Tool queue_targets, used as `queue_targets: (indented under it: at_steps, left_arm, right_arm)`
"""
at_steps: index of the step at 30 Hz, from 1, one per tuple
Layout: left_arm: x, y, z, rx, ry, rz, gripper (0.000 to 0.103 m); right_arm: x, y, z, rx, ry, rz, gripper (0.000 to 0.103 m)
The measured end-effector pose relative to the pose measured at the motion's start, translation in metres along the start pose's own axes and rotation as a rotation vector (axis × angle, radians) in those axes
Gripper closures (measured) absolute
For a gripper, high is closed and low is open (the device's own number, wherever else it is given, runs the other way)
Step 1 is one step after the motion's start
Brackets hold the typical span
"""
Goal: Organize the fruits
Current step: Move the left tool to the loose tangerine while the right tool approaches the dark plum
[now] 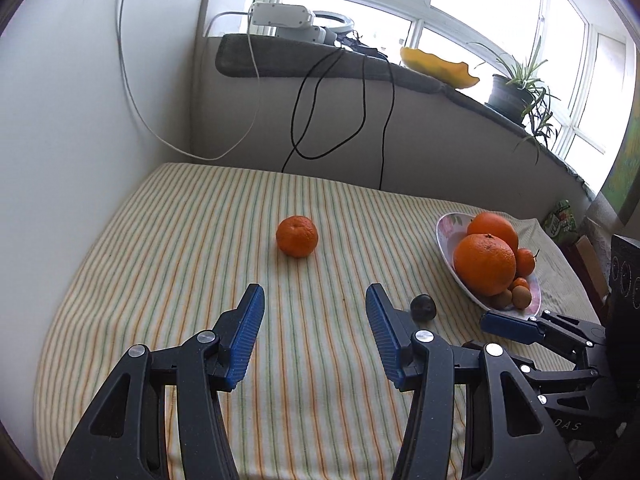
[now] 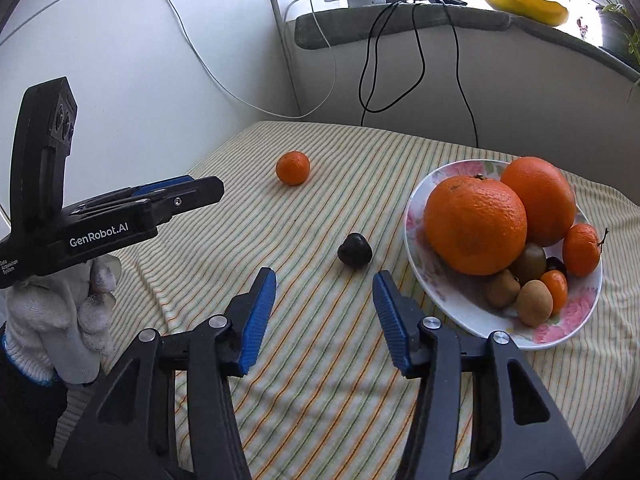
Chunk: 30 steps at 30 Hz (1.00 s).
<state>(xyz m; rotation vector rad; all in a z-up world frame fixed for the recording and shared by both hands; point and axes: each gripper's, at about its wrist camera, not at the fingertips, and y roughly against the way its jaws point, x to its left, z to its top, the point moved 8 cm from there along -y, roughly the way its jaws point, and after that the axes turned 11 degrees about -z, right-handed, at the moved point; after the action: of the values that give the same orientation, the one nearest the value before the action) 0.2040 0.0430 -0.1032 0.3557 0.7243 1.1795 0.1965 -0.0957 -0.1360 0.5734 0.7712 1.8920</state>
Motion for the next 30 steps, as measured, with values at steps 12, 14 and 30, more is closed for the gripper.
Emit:
queue_targets:
  at_steps: [12,14,30]
  left_arm:
    - [0.016,-0.031,0.011,0.045,0.035,-0.056,0.051]
    - [0.019,-0.038,0.015,0.052,0.035,-0.064,0.051]
    - [0.029,-0.088,0.024,0.110,0.056,-0.080,0.051]
  right_arm:
    - [0.001,-0.035,0.006,0.072,-0.006,-0.068,0.056]
    - [0.003,-0.039,0.007,0.076,-0.002,-0.085,0.056]
    - [0.006,-0.051,0.011,0.086,0.011,-0.152,0.060]
